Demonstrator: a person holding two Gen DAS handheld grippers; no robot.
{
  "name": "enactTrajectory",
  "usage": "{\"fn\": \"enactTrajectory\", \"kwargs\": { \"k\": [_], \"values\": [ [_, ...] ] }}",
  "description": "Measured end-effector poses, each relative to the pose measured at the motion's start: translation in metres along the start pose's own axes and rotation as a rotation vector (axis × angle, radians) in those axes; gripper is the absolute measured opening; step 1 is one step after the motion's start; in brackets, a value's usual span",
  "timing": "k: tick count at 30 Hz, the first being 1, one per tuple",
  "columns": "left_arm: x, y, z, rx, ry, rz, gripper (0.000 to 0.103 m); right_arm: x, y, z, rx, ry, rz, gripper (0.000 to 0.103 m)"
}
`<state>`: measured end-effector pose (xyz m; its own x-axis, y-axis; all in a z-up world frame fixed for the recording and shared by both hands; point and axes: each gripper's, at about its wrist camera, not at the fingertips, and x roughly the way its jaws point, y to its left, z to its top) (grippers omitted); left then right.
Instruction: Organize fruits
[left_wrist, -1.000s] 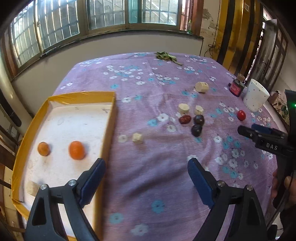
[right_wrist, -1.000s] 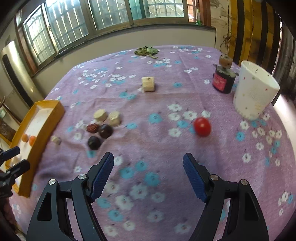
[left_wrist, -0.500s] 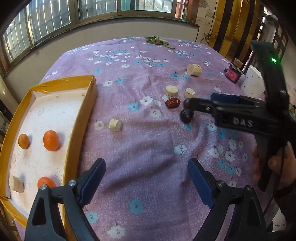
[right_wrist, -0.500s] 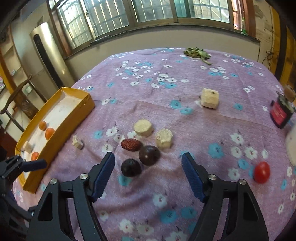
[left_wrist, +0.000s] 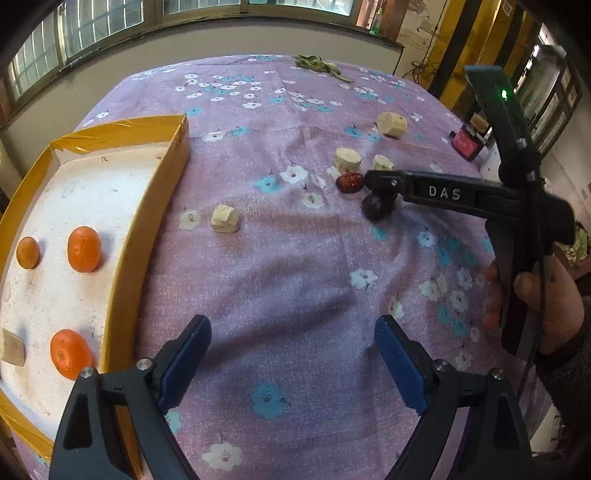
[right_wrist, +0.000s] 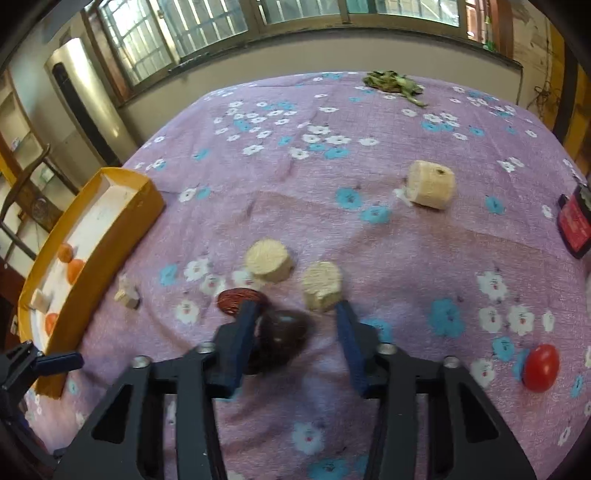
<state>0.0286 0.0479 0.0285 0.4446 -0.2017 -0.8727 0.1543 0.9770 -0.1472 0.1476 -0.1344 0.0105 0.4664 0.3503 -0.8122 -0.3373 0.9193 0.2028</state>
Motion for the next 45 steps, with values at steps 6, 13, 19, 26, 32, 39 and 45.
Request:
{"fn": "enactTrajectory", "kwargs": {
  "k": [6,13,19,26,32,39,45],
  "values": [
    [0.008,0.001,0.008,-0.010,0.010,-0.012,0.092,-0.036,-0.014,-0.015,-0.009,-0.023,-0.080,0.039],
    [0.021,-0.014,0.032,0.011,-0.015,-0.036,0.092,-0.067,-0.069,-0.042,0.136,-0.027,-0.107,0.046],
    [0.040,-0.049,0.061,0.064,-0.081,-0.037,0.088,-0.071,-0.088,-0.059,0.211,-0.023,-0.084,0.047],
    [0.065,-0.067,0.070,0.121,-0.069,-0.049,0.050,-0.079,-0.093,-0.063,0.208,-0.047,-0.069,0.050],
    [0.065,-0.074,0.065,0.164,-0.086,-0.021,0.043,-0.079,-0.112,-0.057,0.190,-0.083,-0.144,0.054],
    [0.060,-0.067,0.057,0.157,-0.099,-0.044,0.043,-0.060,-0.118,-0.047,0.136,-0.072,-0.185,0.054],
    [0.062,-0.065,0.056,0.178,-0.145,-0.068,0.029,-0.053,-0.128,-0.035,0.131,-0.084,-0.195,0.040]
  ]
}}
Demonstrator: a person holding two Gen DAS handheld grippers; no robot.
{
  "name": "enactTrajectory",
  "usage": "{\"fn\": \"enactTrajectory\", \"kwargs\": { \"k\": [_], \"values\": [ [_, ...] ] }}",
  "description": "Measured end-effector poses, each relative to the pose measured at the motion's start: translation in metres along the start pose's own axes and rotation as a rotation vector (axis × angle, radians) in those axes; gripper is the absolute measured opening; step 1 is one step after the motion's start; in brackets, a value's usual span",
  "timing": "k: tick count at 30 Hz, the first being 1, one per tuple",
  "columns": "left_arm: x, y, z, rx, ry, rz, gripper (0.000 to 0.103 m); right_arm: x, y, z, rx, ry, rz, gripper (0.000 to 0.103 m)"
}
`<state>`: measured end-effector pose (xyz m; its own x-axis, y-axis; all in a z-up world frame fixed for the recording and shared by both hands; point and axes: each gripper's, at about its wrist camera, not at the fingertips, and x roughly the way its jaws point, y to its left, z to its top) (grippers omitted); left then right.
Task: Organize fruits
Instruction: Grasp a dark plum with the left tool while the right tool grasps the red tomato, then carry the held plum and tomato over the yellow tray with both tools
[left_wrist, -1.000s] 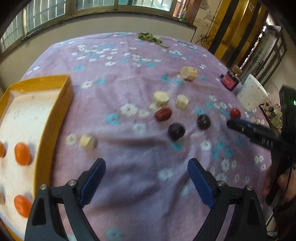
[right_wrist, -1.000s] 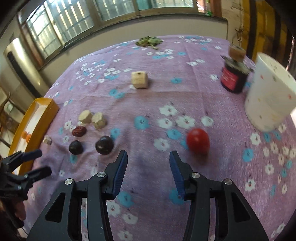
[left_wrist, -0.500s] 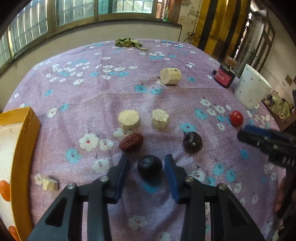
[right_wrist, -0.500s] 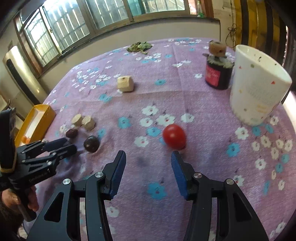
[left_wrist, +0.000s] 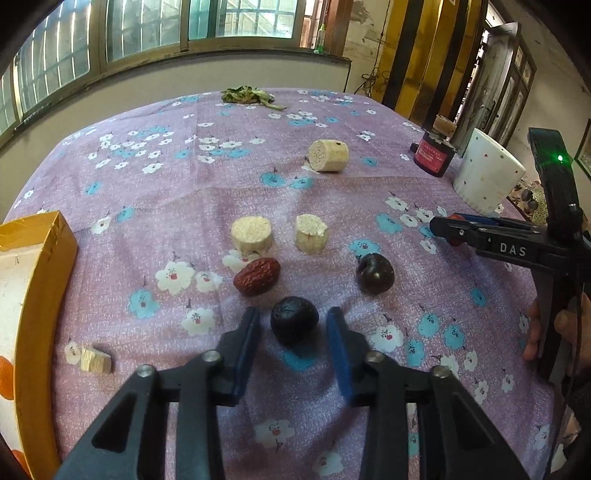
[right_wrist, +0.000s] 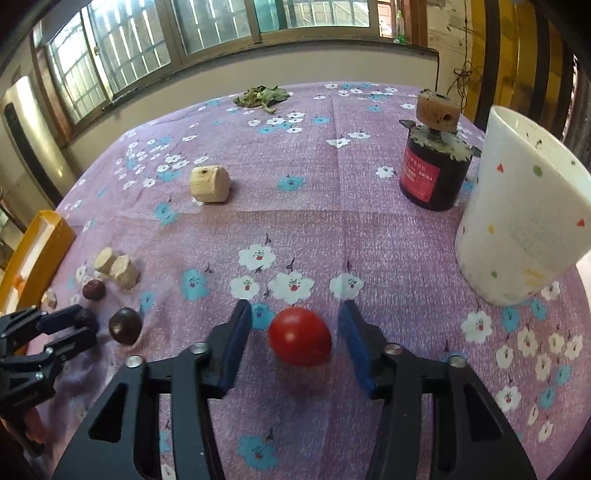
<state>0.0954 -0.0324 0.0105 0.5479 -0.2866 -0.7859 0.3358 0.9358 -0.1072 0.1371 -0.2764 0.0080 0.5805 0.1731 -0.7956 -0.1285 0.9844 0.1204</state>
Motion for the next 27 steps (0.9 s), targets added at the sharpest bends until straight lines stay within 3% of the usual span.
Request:
{"fn": "enactTrajectory", "kwargs": {
  "k": [4,13,16,23,27],
  "values": [
    [-0.001,0.000,0.000,0.006,-0.002,-0.005,0.025,0.000,-0.002,0.000,-0.012,-0.002,0.005,0.031],
    [-0.016,0.001,-0.007,-0.015,0.006,-0.030,0.025,-0.022,0.009,-0.012,-0.017,-0.012,0.031,0.031],
    [-0.024,0.003,-0.011,-0.049,0.018,-0.071,0.025,-0.037,0.017,-0.019,-0.003,-0.026,0.051,0.031],
    [-0.049,0.008,-0.030,-0.070,0.034,-0.100,0.025,-0.063,0.056,-0.047,-0.025,-0.016,0.078,0.031],
    [-0.065,0.006,-0.046,-0.033,0.044,-0.093,0.025,-0.067,0.082,-0.068,-0.038,0.005,0.072,0.031]
  ]
}}
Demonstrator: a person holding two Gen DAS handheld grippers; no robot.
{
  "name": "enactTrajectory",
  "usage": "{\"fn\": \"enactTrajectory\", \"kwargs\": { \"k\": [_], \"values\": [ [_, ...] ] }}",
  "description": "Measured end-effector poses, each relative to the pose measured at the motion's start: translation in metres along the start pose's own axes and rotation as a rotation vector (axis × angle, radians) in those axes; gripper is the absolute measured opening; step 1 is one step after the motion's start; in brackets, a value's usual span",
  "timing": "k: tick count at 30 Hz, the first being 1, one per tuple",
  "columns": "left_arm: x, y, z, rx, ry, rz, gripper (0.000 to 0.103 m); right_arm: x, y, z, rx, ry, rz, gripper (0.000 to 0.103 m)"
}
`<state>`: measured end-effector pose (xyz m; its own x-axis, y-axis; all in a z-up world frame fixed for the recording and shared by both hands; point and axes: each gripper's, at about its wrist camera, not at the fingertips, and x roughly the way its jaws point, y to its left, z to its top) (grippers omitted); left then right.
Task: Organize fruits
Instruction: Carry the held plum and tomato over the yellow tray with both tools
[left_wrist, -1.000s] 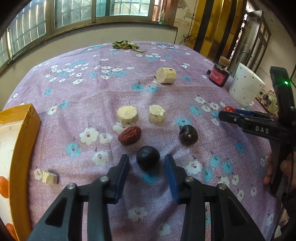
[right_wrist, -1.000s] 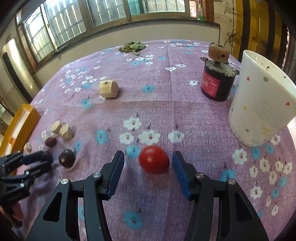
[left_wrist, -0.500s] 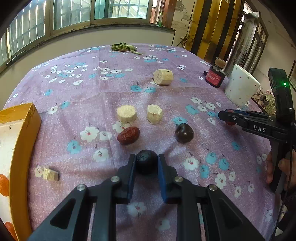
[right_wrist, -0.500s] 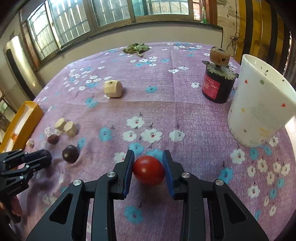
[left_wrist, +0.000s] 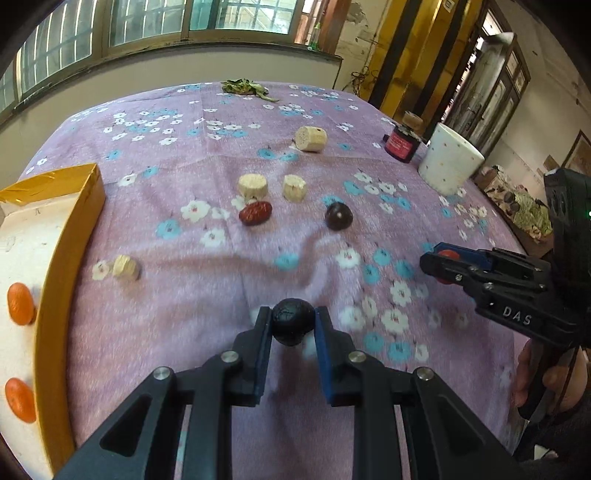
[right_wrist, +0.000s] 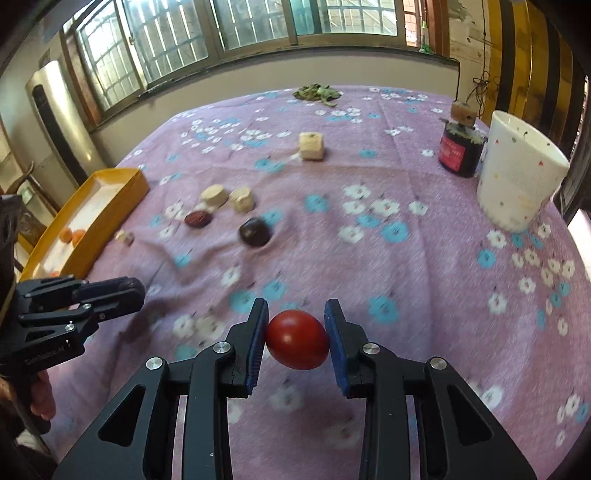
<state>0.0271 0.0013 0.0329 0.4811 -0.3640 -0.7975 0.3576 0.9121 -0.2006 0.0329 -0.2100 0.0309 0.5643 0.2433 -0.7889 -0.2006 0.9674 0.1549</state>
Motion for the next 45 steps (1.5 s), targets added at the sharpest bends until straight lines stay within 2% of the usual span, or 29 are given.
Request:
{"fn": "enactTrajectory", "kwargs": {
  "k": [9,12,15,18,22,24,27,28,29,38,45],
  "values": [
    [-0.033,0.018,-0.023,-0.009,-0.015,-0.046,0.025,-0.004,0.053,-0.022,-0.061,0.025,-0.032,0.031],
    [-0.040,0.027,-0.028,-0.014,-0.014,-0.030,0.025,-0.005,0.067,-0.022,-0.095,0.028,-0.066,0.031],
    [-0.040,0.034,-0.036,-0.016,0.012,-0.032,0.025,-0.011,0.067,-0.027,-0.074,0.049,-0.066,0.032],
    [-0.042,0.037,-0.044,-0.013,0.014,-0.037,0.025,-0.018,0.066,-0.040,-0.086,0.068,-0.087,0.040],
    [-0.040,0.038,-0.049,-0.023,0.032,-0.059,0.025,-0.013,0.064,-0.052,-0.107,0.105,-0.104,0.041],
    [-0.039,0.036,-0.051,-0.019,0.042,-0.066,0.025,-0.010,0.061,-0.051,-0.083,0.101,-0.072,0.041],
    [-0.039,0.032,-0.052,-0.008,0.050,-0.074,0.025,-0.005,0.062,-0.050,-0.084,0.097,-0.071,0.040],
    [-0.039,0.030,-0.053,-0.004,0.052,-0.076,0.025,-0.003,0.063,-0.050,-0.092,0.101,-0.074,0.032],
    [-0.039,0.028,-0.054,0.001,0.053,-0.075,0.025,0.000,0.063,-0.050,-0.100,0.107,-0.087,0.030],
    [-0.047,0.023,-0.049,-0.003,0.031,-0.093,0.025,-0.023,0.067,-0.041,-0.078,0.073,-0.061,0.030],
    [-0.073,0.032,-0.036,-0.021,-0.041,-0.069,0.025,-0.041,0.096,-0.017,-0.119,0.018,-0.021,0.030]
  ]
}}
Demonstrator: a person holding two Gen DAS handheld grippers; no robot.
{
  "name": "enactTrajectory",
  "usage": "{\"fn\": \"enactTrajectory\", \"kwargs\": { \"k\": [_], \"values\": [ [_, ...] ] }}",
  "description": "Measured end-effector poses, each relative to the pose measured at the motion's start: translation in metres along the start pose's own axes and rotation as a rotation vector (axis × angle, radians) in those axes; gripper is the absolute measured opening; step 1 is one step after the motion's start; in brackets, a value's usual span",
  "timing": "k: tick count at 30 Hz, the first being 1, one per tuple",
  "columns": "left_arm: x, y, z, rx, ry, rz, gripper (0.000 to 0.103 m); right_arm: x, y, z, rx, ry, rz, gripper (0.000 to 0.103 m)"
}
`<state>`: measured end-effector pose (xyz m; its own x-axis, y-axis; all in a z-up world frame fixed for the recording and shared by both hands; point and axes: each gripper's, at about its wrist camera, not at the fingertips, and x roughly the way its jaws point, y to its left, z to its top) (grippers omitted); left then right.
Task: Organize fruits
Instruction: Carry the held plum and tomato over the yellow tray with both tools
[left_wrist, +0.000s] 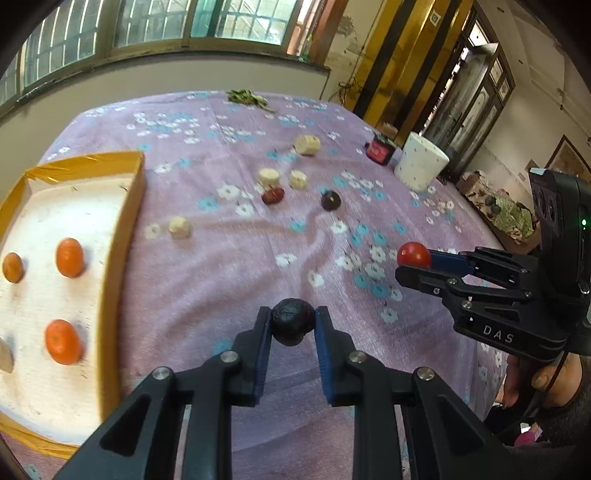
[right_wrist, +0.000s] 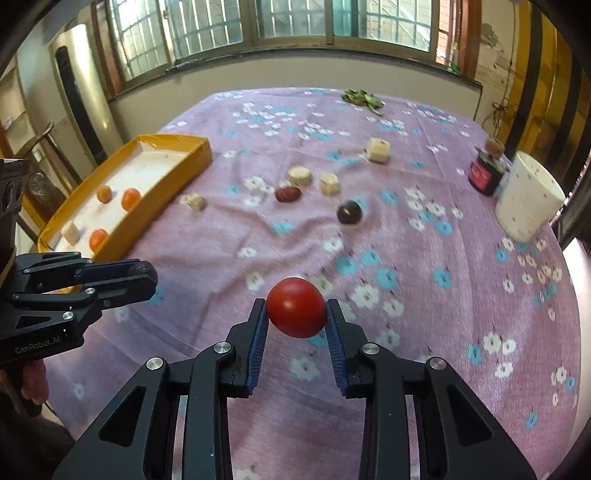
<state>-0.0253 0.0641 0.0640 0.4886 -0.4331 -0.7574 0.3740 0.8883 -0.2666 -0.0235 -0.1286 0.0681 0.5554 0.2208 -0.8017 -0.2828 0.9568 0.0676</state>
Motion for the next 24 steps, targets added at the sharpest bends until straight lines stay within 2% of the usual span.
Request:
{"fn": "enactTrajectory", "kwargs": {
  "k": [5,9,19,24],
  "values": [
    [-0.026,0.027,0.007,-0.050,-0.052,0.038,0.025,0.008,0.027,0.026,-0.023,-0.002,0.071,0.030],
    [-0.044,0.060,0.011,-0.092,-0.082,0.096,0.025,0.019,0.060,0.049,-0.062,-0.002,0.131,0.030],
    [-0.068,0.153,0.014,-0.215,-0.094,0.228,0.025,0.068,0.143,0.102,-0.157,0.019,0.254,0.030],
    [-0.063,0.193,0.034,-0.251,-0.093,0.274,0.025,0.100,0.171,0.135,-0.151,0.038,0.296,0.030]
  ]
}}
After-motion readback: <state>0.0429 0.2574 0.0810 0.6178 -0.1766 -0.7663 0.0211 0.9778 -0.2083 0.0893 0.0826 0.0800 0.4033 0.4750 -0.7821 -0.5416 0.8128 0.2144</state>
